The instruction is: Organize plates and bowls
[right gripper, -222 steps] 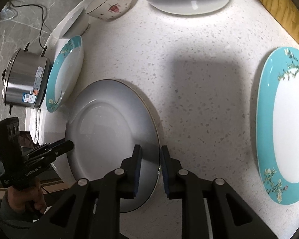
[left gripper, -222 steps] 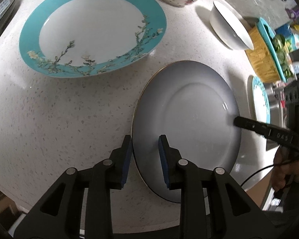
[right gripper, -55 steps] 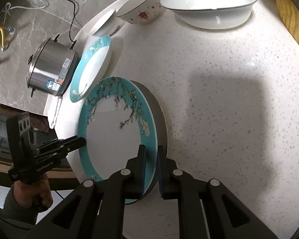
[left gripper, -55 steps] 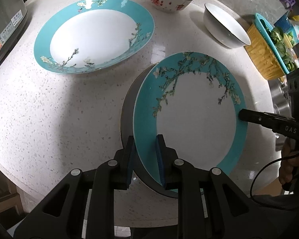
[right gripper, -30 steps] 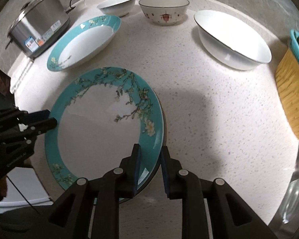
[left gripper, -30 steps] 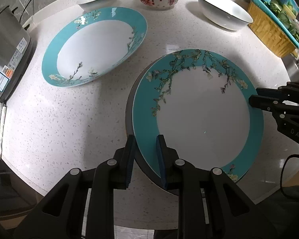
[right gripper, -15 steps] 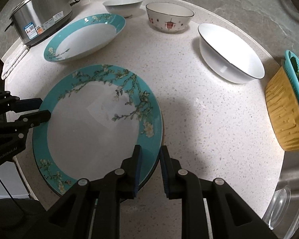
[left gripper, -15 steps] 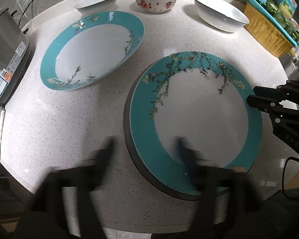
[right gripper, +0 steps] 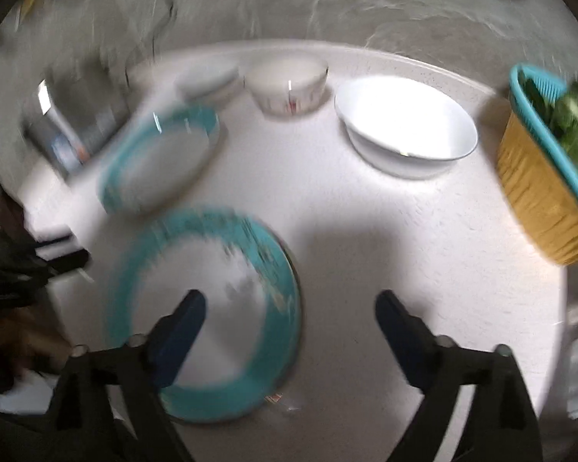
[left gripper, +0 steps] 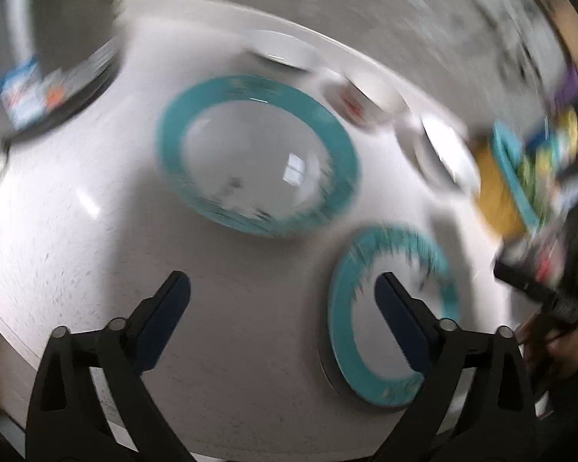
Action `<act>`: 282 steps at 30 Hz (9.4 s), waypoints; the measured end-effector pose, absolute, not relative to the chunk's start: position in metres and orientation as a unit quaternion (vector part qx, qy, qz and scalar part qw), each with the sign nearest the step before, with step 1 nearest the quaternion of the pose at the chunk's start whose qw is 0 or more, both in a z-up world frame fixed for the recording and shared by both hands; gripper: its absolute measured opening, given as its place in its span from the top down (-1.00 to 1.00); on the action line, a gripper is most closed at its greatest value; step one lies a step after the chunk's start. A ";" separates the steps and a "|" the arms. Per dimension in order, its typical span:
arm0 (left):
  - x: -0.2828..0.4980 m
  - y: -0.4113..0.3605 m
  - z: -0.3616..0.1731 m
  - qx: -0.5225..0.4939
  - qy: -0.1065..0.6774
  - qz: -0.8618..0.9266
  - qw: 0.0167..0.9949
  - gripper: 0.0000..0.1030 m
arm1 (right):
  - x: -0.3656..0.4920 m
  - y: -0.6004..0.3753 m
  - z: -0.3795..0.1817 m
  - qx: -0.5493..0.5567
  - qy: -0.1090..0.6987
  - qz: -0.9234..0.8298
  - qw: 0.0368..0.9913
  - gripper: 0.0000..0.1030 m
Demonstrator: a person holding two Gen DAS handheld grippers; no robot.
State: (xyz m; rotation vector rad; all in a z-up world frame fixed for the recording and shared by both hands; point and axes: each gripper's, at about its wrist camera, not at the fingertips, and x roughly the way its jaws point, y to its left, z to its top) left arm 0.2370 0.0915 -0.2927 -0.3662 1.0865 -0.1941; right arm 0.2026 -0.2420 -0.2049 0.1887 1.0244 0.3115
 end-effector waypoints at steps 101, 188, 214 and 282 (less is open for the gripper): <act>0.265 -0.008 -0.276 0.001 0.559 -0.169 0.812 0.62 | 0.217 -0.224 -0.177 0.117 0.528 0.121 0.832 0.75; 0.580 -0.269 -0.298 0.273 0.586 -0.416 0.639 -0.51 | 0.288 -0.357 -0.204 0.375 0.406 -0.160 0.818 -0.52; 0.607 -0.248 -0.342 0.284 0.607 -0.412 0.617 0.80 | 0.334 -0.365 -0.254 0.392 0.446 -0.148 0.791 0.58; 0.384 0.185 -0.360 -0.043 0.655 -0.188 0.731 0.77 | 0.336 -0.064 -0.241 0.141 0.584 0.120 0.791 0.70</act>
